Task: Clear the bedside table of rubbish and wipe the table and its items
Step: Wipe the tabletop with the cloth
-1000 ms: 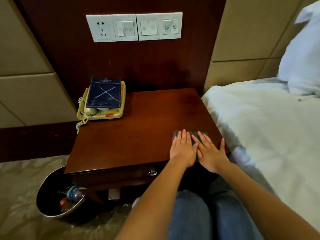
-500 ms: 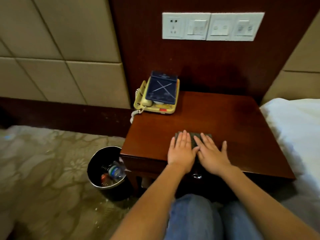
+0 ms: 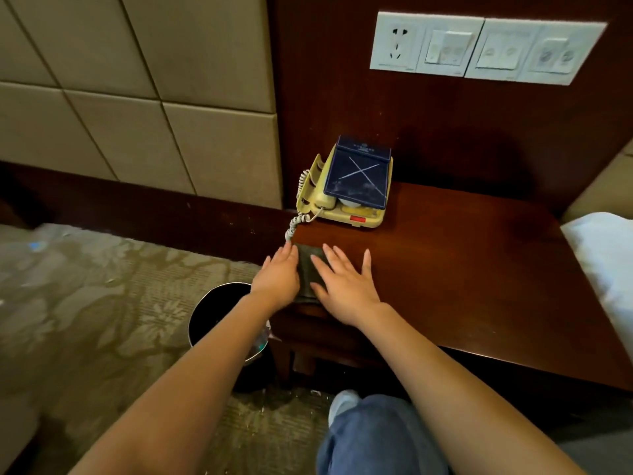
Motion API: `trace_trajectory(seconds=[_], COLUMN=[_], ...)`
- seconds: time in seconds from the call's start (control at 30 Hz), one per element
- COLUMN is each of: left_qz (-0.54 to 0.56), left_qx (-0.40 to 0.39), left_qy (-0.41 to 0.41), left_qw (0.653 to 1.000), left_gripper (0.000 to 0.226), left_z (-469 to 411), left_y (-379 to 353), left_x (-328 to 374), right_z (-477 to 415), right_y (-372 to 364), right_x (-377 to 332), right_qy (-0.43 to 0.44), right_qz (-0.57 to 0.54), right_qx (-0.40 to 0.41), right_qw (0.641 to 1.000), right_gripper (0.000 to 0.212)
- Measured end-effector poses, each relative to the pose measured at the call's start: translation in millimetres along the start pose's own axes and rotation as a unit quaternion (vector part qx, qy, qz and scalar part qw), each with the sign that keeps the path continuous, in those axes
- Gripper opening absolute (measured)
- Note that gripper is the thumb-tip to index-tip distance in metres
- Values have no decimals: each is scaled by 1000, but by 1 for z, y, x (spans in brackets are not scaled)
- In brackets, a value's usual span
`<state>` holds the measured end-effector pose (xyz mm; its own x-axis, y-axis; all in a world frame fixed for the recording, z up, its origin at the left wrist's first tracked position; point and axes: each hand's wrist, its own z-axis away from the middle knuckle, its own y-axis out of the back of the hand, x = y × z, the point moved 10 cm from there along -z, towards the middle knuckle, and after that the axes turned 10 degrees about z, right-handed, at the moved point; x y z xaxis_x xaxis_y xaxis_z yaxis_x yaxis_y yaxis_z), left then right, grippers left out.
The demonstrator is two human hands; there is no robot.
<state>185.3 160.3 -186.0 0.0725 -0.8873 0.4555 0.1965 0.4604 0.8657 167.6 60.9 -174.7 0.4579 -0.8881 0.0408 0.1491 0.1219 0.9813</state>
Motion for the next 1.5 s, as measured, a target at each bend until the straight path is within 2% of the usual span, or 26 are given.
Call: trace_trajectory(seconds=[0.07,0.13,0.23,0.4,0.53,0.6,0.7,0.83,0.87,0.97,1.07,1.17,1.2,1.27,1.3,1.33,1.4,1.5], left_qz=[34,83,187,243,294,343,429,513,516,495,516,548,567,620,628,624,577,535], left_qx=[13,39,72,84,108,145,203,239,246,233,217,181,165,132,116,112,122,117], left_qy=[27,65,124,133,130,146,176,280,294,314,328,325,320,331,330,332,329,346], left_qw=[999,994,972,957,941,917,863,775,766,776,760,749,741,699,695,699,737,762], left_gripper=[54,42,29,38,36,37,40,45,48,62,63,68,70,69,67,67,72,74], left_z=[-14,-27,-35,-26,9,36,69,79,80,83,88,89,92,104,109,114,117,115], left_y=[11,20,20,12,-1,-7,-20,-47,-50,-62,-83,-119,-129,-151,-162,-169,-175,-175], left_x=[1,0,-11,-23,-44,-56,-59,-54,-49,-28,12,83,109,156,175,188,197,191], right_z=[-4,-8,-15,-10,9,20,39,58,63,79,109,158,178,217,238,257,289,316], right_y=[-5,-11,-12,-9,-8,-12,-21,-19,-18,-10,1,9,9,6,4,2,-7,-22], right_x=[4,4,1,-7,-36,-52,-68,-61,-55,-17,59,147,173,214,232,246,269,287], right_qy=[2,-1,-4,6,38,54,75,86,88,65,-14,-110,-134,-170,-189,-206,-232,-253], right_qz=[-9,-14,-5,42,42,45,66,110,116,111,97,112,127,158,168,174,177,177], right_qx=[-19,-44,-58,-70,-40,-29,-41,-80,-84,-54,-11,-12,-24,-45,-53,-60,-81,-109], right_qw=[1000,999,998,997,998,997,994,987,986,990,995,988,983,972,966,961,953,945], right_gripper=[53,52,53,52,52,54,65,81,80,70,62,59,58,58,57,57,55,54])
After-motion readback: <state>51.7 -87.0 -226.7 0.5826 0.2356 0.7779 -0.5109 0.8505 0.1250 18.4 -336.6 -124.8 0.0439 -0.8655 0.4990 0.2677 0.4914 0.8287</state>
